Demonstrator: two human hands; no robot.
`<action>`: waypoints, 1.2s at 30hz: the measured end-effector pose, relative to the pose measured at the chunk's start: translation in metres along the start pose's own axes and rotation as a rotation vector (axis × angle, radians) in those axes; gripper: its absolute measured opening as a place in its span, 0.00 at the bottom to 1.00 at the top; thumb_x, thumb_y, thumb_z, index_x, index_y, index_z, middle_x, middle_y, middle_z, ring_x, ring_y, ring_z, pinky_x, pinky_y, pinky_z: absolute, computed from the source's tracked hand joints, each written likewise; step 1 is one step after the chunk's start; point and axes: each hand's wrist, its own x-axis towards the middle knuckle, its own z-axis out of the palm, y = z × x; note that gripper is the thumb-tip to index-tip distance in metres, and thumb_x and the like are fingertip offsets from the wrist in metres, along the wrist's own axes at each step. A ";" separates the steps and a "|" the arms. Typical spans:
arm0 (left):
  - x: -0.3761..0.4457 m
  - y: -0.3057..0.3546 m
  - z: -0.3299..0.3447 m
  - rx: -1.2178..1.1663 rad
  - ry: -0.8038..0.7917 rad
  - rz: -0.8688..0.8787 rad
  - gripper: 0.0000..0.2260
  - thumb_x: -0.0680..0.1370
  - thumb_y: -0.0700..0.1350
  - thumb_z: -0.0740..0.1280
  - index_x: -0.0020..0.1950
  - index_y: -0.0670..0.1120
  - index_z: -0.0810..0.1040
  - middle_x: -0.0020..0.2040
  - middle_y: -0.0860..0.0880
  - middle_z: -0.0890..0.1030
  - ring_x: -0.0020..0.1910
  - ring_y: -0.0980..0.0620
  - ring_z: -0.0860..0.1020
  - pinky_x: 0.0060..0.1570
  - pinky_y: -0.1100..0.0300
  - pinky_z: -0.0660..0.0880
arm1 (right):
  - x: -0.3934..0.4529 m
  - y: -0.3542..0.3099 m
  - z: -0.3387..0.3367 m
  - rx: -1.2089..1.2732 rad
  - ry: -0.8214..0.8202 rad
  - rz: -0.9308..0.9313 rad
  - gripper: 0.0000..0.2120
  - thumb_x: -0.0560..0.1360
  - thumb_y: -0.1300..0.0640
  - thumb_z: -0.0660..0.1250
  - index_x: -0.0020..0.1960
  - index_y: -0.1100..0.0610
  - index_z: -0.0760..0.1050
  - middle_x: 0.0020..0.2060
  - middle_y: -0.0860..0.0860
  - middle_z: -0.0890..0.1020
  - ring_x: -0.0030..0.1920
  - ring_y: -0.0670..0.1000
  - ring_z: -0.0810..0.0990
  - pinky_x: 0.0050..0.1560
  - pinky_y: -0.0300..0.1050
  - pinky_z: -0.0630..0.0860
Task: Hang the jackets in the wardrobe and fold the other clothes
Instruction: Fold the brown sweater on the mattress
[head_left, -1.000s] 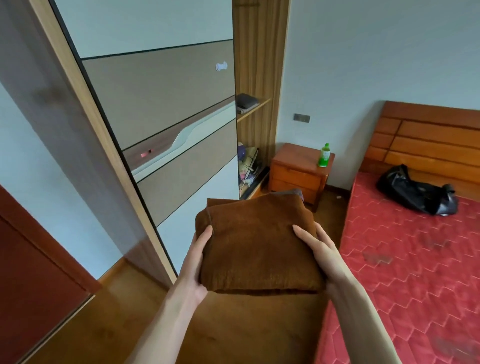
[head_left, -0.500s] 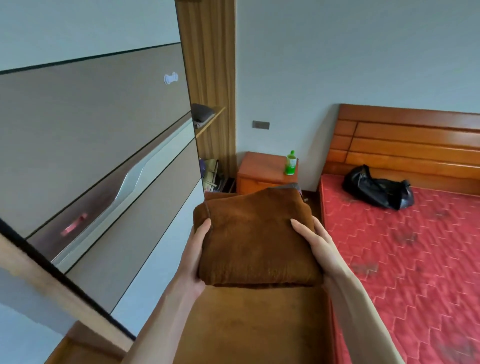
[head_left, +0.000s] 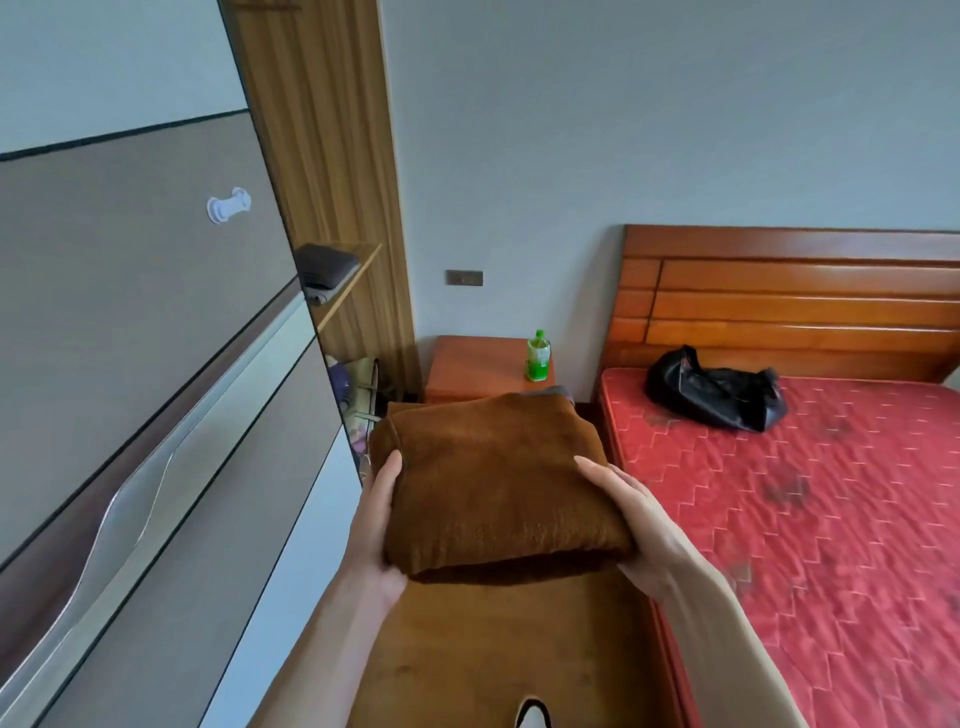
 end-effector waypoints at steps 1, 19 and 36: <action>0.019 0.000 0.004 0.008 -0.001 -0.004 0.26 0.78 0.63 0.69 0.75 0.58 0.73 0.67 0.45 0.82 0.61 0.37 0.83 0.53 0.41 0.82 | 0.015 0.000 -0.004 -0.002 0.000 0.002 0.26 0.74 0.46 0.76 0.68 0.53 0.77 0.57 0.56 0.86 0.57 0.58 0.86 0.55 0.53 0.83; 0.313 0.076 0.124 -0.007 0.137 0.052 0.26 0.75 0.63 0.73 0.72 0.62 0.75 0.65 0.46 0.82 0.62 0.38 0.82 0.53 0.38 0.82 | 0.352 -0.124 -0.045 0.070 -0.040 -0.010 0.32 0.69 0.51 0.81 0.70 0.49 0.76 0.60 0.58 0.85 0.58 0.62 0.86 0.65 0.64 0.79; 0.505 0.196 0.072 -0.076 0.311 0.202 0.25 0.79 0.60 0.68 0.75 0.61 0.70 0.65 0.46 0.79 0.59 0.39 0.81 0.42 0.47 0.83 | 0.605 -0.195 0.085 -0.099 -0.193 0.045 0.36 0.65 0.44 0.83 0.70 0.46 0.75 0.59 0.55 0.85 0.58 0.62 0.85 0.56 0.61 0.84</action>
